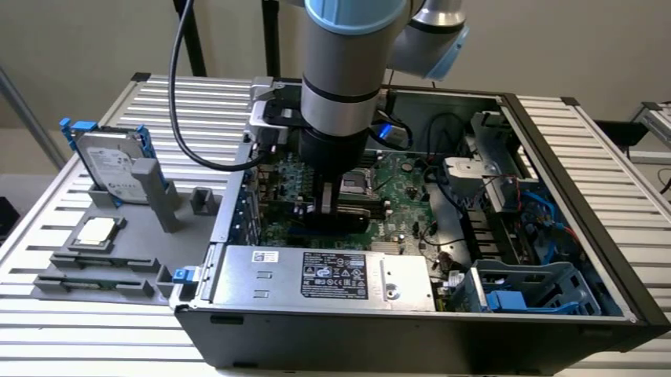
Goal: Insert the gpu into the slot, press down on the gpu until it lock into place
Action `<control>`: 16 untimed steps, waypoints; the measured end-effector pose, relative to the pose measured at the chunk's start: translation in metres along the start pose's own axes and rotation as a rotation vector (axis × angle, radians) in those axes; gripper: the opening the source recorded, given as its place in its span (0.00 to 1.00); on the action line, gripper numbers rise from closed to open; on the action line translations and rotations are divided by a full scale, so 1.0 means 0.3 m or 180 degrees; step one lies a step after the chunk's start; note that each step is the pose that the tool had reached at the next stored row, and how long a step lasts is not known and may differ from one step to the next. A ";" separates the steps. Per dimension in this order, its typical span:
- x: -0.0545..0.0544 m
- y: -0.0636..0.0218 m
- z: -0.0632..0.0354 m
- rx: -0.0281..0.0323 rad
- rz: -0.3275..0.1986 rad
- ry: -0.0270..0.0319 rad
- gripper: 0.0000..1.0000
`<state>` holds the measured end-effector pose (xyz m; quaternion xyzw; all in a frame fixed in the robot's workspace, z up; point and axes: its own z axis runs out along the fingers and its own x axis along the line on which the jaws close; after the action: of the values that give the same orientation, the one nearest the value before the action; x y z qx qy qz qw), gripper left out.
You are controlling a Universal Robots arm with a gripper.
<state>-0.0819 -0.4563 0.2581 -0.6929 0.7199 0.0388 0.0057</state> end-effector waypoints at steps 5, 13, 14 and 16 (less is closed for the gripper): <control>0.000 -0.002 -0.005 -0.0034 0.0002 0.0004 0.26; 0.000 -0.004 0.000 -0.0041 0.0008 0.0004 0.26; 0.000 -0.004 0.002 -0.0042 0.0008 0.0005 0.26; 0.000 -0.004 0.003 -0.0044 0.0009 0.0006 0.26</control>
<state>-0.0809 -0.4561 0.2571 -0.6920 0.7207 0.0431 0.0001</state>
